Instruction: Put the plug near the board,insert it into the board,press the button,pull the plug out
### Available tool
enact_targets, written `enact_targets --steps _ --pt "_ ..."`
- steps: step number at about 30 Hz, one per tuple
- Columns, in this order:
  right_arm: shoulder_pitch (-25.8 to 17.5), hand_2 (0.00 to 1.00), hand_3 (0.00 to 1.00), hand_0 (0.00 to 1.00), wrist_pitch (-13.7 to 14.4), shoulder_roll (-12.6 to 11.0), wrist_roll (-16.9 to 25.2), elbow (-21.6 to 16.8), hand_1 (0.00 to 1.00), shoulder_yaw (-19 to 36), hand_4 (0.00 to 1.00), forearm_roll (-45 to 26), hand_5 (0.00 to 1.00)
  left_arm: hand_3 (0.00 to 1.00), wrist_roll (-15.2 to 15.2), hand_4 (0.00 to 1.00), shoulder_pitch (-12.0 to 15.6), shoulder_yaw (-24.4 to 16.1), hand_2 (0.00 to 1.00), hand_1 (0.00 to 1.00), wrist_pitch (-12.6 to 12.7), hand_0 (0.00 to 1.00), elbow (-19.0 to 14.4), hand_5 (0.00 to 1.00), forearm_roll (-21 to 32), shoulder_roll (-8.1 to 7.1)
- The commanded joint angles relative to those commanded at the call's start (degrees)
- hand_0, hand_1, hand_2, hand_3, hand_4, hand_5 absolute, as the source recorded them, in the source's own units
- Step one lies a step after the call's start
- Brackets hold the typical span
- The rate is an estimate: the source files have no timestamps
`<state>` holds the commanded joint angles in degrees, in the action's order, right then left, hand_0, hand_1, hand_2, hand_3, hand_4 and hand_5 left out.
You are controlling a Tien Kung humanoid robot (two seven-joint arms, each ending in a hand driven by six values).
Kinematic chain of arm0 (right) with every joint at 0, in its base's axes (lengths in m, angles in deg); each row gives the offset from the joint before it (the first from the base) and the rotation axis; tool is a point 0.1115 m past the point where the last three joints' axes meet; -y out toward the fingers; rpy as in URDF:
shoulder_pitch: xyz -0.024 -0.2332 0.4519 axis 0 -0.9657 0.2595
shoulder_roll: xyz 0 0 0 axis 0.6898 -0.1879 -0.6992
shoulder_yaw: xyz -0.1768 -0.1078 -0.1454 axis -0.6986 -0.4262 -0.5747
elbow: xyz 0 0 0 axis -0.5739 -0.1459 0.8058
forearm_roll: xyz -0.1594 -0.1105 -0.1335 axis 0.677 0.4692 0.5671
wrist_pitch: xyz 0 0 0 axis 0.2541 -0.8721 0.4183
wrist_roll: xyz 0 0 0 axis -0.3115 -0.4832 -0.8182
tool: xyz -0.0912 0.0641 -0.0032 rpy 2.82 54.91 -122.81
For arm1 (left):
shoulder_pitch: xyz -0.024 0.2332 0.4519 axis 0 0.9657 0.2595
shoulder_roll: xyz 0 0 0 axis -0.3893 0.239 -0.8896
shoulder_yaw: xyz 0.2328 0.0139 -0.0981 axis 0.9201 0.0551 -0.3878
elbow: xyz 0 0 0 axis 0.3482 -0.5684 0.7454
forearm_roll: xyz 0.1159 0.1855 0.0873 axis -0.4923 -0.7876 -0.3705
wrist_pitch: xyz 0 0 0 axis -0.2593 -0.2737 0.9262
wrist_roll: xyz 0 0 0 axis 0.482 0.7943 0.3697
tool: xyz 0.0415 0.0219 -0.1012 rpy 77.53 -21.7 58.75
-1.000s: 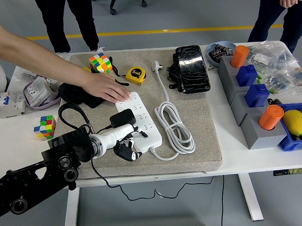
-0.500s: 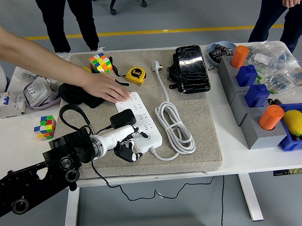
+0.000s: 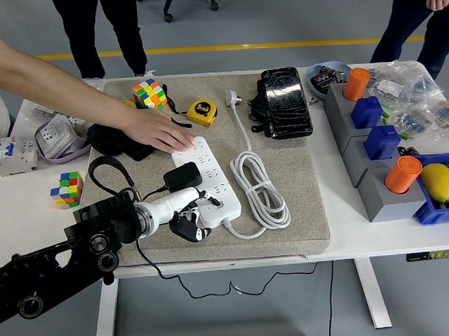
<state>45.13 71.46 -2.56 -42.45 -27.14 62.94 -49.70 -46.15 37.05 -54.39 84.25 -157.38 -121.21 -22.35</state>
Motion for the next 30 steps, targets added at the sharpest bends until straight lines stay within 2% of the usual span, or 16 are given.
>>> enact_targets --steps 21,26,30 --pt "0.09 0.636 0.544 0.576 -0.04 -0.08 -0.01 0.01 0.651 -0.24 0.928 -0.01 0.488 0.793 -1.78 0.627 0.25 -0.67 0.176 0.104 1.42 0.056 -0.88 0.002 0.33 -0.23" --pt "0.05 0.637 0.545 0.574 -0.04 -0.16 -0.02 0.02 0.651 -0.47 0.928 -0.06 0.488 0.782 -3.38 0.625 0.61 -1.35 0.176 0.104 2.48 0.054 -1.02 0.002 0.48 -0.38" --pt "0.0 0.637 0.545 0.574 -0.04 -0.24 -0.02 0.01 0.651 -0.65 0.928 -0.09 0.488 0.782 -5.81 0.625 0.99 -2.26 0.176 0.104 3.83 0.054 -0.86 0.002 0.7 -0.45"
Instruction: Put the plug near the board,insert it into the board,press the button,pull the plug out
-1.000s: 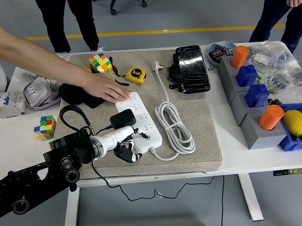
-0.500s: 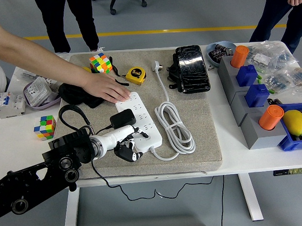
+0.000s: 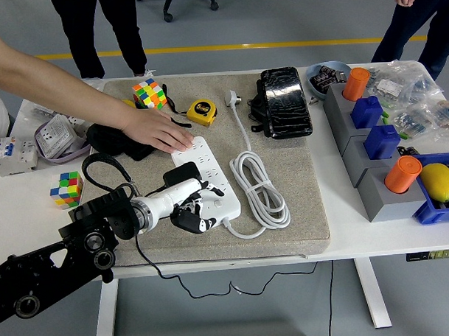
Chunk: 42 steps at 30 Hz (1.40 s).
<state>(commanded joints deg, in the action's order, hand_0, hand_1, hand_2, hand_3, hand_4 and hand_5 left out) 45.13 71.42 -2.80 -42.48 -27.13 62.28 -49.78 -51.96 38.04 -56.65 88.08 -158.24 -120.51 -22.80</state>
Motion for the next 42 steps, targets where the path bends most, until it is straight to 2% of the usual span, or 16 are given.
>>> enact_targets --steps 1,2,7,8,11,13,14,19,20,25,26,31,32,37,38,42 --pt "0.07 0.637 0.545 0.574 0.0 -0.03 -0.01 0.0 0.651 -0.04 0.928 0.0 0.488 0.782 -0.94 0.625 0.09 -0.29 0.176 0.104 0.61 0.054 0.07 0.002 0.01 -0.03" --pt "0.1 0.637 0.545 0.574 0.01 -0.03 0.0 0.0 0.651 -0.01 0.928 -0.01 0.489 0.707 -2.0 0.614 0.21 -0.5 0.173 0.094 1.38 0.064 0.19 0.002 0.03 -0.07" --pt "0.18 0.637 0.545 0.574 0.01 -0.12 -0.01 -0.03 0.651 -0.1 0.928 -0.04 0.489 0.707 -5.16 0.614 0.91 -1.13 0.173 0.094 3.94 0.064 1.13 0.002 1.47 -0.05" --pt "0.2 0.637 0.545 0.572 0.02 -0.15 -0.01 -0.03 0.651 -0.1 0.928 -0.04 0.488 0.666 -6.08 0.702 1.11 -1.26 0.153 0.075 4.77 0.06 1.41 0.113 1.52 -0.01" --pt "0.21 0.637 0.545 0.572 0.03 -0.21 -0.02 -0.04 0.651 -0.18 0.928 -0.02 0.488 0.666 -8.48 0.702 1.69 -1.67 0.153 0.075 6.6 0.06 2.05 0.113 1.97 0.07" --pt "0.18 0.637 0.545 0.572 0.01 -0.23 -0.02 -0.03 0.651 -0.29 0.928 -0.06 0.488 0.666 -11.34 0.702 2.1 -1.95 0.153 0.075 8.81 0.06 2.5 0.113 2.24 0.14" --pt "0.16 0.637 0.545 0.573 0.02 -0.22 -0.01 -0.02 0.651 -0.32 0.928 -0.07 0.488 0.641 -12.86 0.72 2.26 -2.08 0.179 0.086 9.74 0.107 2.67 0.147 2.45 0.18" --pt "0.09 0.637 0.545 0.573 0.01 -0.17 -0.01 -0.04 0.651 -0.48 0.928 -0.09 0.488 0.641 -19.23 0.72 2.88 -2.36 0.179 0.086 13.63 0.107 3.34 0.147 3.92 0.37" --pt "0.07 0.637 0.545 0.571 0.01 -0.16 -0.01 -0.04 0.65 -0.48 0.928 -0.09 0.488 0.632 -20.35 0.734 2.98 -2.3 0.217 0.119 14.33 0.128 3.49 0.159 4.21 0.39" --pt "0.13 0.637 0.545 0.571 0.03 -0.16 0.0 -0.07 0.65 -0.36 0.928 -0.06 0.488 0.632 -23.84 0.734 3.35 -2.02 0.217 0.119 16.81 0.128 4.36 0.159 5.56 0.55" --pt "0.12 0.637 0.546 0.574 0.02 -0.1 -0.01 -0.05 0.651 -0.27 0.929 -0.07 0.488 0.624 -25.02 0.74 3.5 -1.92 0.305 0.206 17.63 0.199 4.7 0.156 6.16 0.61" --pt "0.11 0.637 0.546 0.574 0.03 -0.02 -0.01 -0.02 0.651 -0.11 0.929 -0.08 0.488 0.624 -28.4 0.74 4.09 -2.04 0.305 0.206 19.63 0.199 5.76 0.156 8.52 0.85" --pt "0.1 0.636 0.545 0.573 0.03 -0.01 -0.01 -0.04 0.651 -0.06 0.928 -0.05 0.489 0.61 -29.33 0.742 4.31 -2.19 0.476 0.446 20.08 0.272 6.08 0.158 9.19 0.93" --pt "0.02 0.636 0.545 0.573 0.02 0.1 -0.01 -0.02 0.651 -0.01 0.928 -0.04 0.489 0.61 -33.55 0.742 5.28 -2.69 0.476 0.446 22.2 0.272 7.4 0.158 12.32 1.26" --pt "0.0 0.637 0.545 0.574 0.02 0.13 -0.01 -0.03 0.651 0.04 0.928 -0.01 0.488 0.595 -34.59 0.761 5.48 -2.78 0.535 0.521 22.77 0.34 7.69 0.182 13.14 1.33" --pt "-0.06 0.637 0.545 0.574 0.02 0.2 -0.01 -0.07 0.651 0.19 0.928 0.08 0.488 0.595 -38.1 0.761 6.21 -3.0 0.535 0.521 24.52 0.34 8.89 0.182 15.63 1.57"
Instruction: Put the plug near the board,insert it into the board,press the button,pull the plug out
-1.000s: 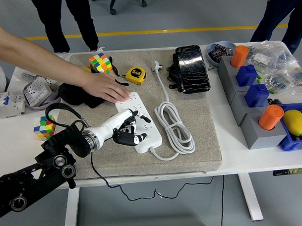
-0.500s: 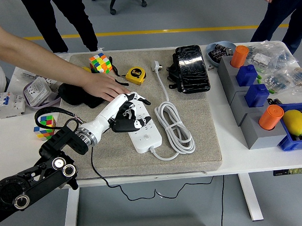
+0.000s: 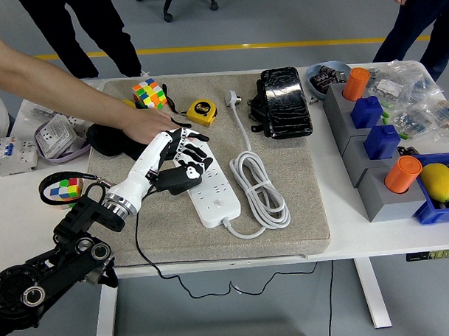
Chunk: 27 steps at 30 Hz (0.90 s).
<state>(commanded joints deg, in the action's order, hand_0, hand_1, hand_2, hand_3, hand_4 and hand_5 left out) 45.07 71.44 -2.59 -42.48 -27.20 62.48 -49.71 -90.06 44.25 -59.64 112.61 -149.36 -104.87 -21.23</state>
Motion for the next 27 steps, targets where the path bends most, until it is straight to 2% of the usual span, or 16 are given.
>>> enact_targets --steps 1,2,7,8,13,14,19,20,25,27 --pt "-0.01 0.637 0.545 0.574 0.0 0.0 0.0 0.0 0.651 0.01 0.928 0.02 0.488 0.595 -0.79 0.761 0.19 -0.06 0.535 0.521 0.3 0.34 0.3 0.182 0.65 0.06" --pt "-0.04 0.637 0.545 0.573 0.01 0.0 0.0 0.0 0.651 0.02 0.928 0.02 0.488 0.586 -1.32 0.792 0.35 -0.11 0.564 0.607 0.47 0.426 0.51 0.215 1.15 0.1" --pt "-0.08 0.637 0.545 0.573 0.01 0.07 0.0 0.04 0.651 0.19 0.928 0.05 0.488 0.586 -4.76 0.792 1.1 -0.59 0.564 0.607 1.62 0.426 1.84 0.215 4.39 0.38" --pt "-0.1 0.638 0.545 0.573 0.01 0.1 0.0 0.05 0.651 0.24 0.927 0.03 0.488 0.591 -5.13 0.801 1.18 -0.67 0.613 0.686 1.72 0.643 1.99 0.229 4.79 0.4" --pt "-0.08 0.638 0.545 0.573 0.02 0.14 0.0 -0.04 0.651 0.62 0.927 0.22 0.488 0.591 -7.52 0.801 1.87 -1.54 0.613 0.686 1.96 0.643 3.25 0.229 6.0 0.61" --pt "-0.09 0.637 0.544 0.572 0.04 0.14 0.01 -0.02 0.651 0.68 0.927 0.22 0.487 0.6 -8.02 0.802 2.02 -1.71 0.63 0.704 1.97 0.697 3.51 0.217 6.27 0.64" --pt "-0.16 0.637 0.544 0.572 0.03 0.2 -0.01 0.05 0.651 0.72 0.927 0.24 0.487 0.6 -9.55 0.802 2.48 -2.03 0.63 0.704 1.98 0.697 4.52 0.217 7.18 0.74" --pt "-0.16 0.637 0.545 0.574 0.03 0.21 -0.01 0.03 0.651 0.73 0.928 0.25 0.487 0.605 -9.8 0.803 2.56 -2.06 0.63 0.705 1.99 0.649 4.73 0.214 7.45 0.78" --pt "-0.12 0.637 0.545 0.574 0.03 0.26 0.01 0.01 0.651 0.8 0.928 0.31 0.487 0.605 -10.16 0.803 2.91 -2.32 0.63 0.705 2.21 0.649 5.26 0.214 7.9 0.86" --pt "-0.1 0.637 0.544 0.572 0.03 0.26 0.02 0.01 0.649 0.8 0.927 0.32 0.488 0.607 -10.07 0.826 3.03 -2.53 0.615 0.685 2.26 0.612 5.35 0.246 7.8 0.86"
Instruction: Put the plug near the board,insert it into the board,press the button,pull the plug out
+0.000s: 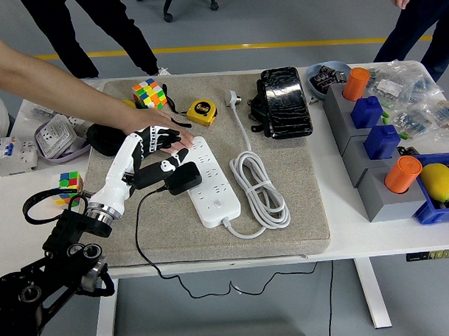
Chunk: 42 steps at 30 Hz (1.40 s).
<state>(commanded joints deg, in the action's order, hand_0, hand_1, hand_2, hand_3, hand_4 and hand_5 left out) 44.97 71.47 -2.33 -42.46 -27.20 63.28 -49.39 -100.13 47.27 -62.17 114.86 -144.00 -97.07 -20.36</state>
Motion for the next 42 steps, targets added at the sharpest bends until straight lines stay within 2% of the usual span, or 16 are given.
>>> enact_targets --steps 13,22,23,28,29,40,42 --pt "0.12 0.637 0.544 0.573 -0.02 0.12 0.0 0.09 0.651 -0.11 0.928 -0.16 0.486 0.609 0.82 0.839 0.35 -0.88 0.614 0.68 0.0 0.606 0.01 0.259 -0.64 -0.1" --pt "0.03 0.637 0.545 0.573 -0.05 0.01 -0.03 0.12 0.651 -0.55 0.928 -0.29 0.486 0.608 1.33 0.839 0.57 -1.24 0.613 0.677 0.07 0.601 -1.25 0.259 -1.38 -0.4" --pt "0.03 0.635 0.545 0.573 -0.04 0.0 -0.03 0.12 0.651 -0.56 0.928 -0.29 0.487 0.609 1.53 0.841 0.58 -1.27 0.606 0.64 0.05 0.556 -1.44 0.26 -1.58 -0.43" --pt "0.21 0.635 0.545 0.573 -0.06 -0.05 -0.06 0.1 0.651 -0.63 0.928 -0.34 0.487 0.609 2.57 0.841 0.25 -1.25 0.606 0.64 -0.07 0.556 -2.3 0.26 -2.53 -0.63" --pt "0.24 0.635 0.545 0.573 -0.06 -0.07 -0.07 0.09 0.651 -0.65 0.927 -0.32 0.488 0.615 2.73 0.841 0.18 -1.23 0.601 0.612 -0.08 0.497 -2.49 0.26 -2.67 -0.68" --pt "0.34 0.637 0.545 0.572 -0.06 -0.28 -0.09 0.05 0.651 -1.09 0.928 -0.41 0.487 0.616 3.77 0.842 0.02 -1.17 0.599 0.607 -0.23 0.476 -3.9 0.261 -3.53 -1.01" --pt "0.34 0.637 0.545 0.571 -0.06 -0.26 -0.08 0.02 0.651 -1.12 0.928 -0.41 0.488 0.617 4.22 0.842 0.03 -1.12 0.589 0.589 -0.4 0.442 -4.11 0.259 -3.62 -1.06"
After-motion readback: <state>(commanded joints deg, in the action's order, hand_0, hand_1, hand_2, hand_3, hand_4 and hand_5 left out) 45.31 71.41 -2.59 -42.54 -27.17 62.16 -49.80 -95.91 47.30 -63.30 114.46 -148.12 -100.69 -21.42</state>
